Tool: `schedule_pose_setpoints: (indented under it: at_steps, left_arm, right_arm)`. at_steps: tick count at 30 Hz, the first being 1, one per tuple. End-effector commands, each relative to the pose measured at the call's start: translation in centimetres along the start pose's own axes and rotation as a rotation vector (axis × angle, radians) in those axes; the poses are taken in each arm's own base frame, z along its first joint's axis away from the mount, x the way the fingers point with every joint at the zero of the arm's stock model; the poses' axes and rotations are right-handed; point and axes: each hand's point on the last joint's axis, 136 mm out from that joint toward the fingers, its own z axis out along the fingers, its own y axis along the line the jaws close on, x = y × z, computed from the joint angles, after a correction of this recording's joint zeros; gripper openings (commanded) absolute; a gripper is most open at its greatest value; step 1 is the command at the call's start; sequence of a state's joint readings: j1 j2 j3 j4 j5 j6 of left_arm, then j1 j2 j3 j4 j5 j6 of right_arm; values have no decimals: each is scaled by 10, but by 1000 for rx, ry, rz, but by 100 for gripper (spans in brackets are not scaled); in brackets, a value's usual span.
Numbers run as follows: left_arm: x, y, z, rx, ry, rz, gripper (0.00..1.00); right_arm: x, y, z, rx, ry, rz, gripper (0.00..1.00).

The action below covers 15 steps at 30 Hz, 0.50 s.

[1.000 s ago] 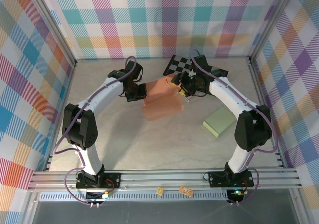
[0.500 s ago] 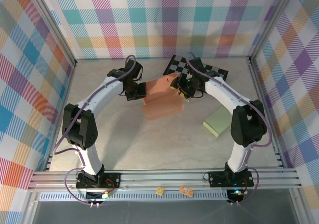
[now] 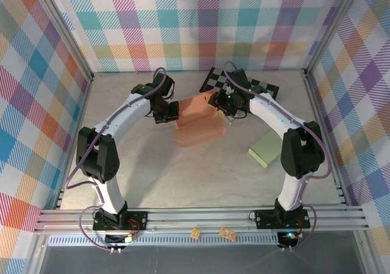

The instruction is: Fold the paper box

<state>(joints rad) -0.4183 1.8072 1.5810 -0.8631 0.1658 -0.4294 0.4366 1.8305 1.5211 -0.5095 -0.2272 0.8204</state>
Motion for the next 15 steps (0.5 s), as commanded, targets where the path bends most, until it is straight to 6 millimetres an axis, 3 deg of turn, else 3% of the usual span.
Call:
schedule_pose_setpoints:
  at_steps: [1, 15]
  left_arm:
    - [2, -8, -8, 21, 6, 21, 0]
    - [0, -11, -8, 33, -1, 19, 0]
  right_arm:
    - [0, 14, 4, -41, 6, -71, 44]
    - [24, 38, 15, -89, 80, -161, 44]
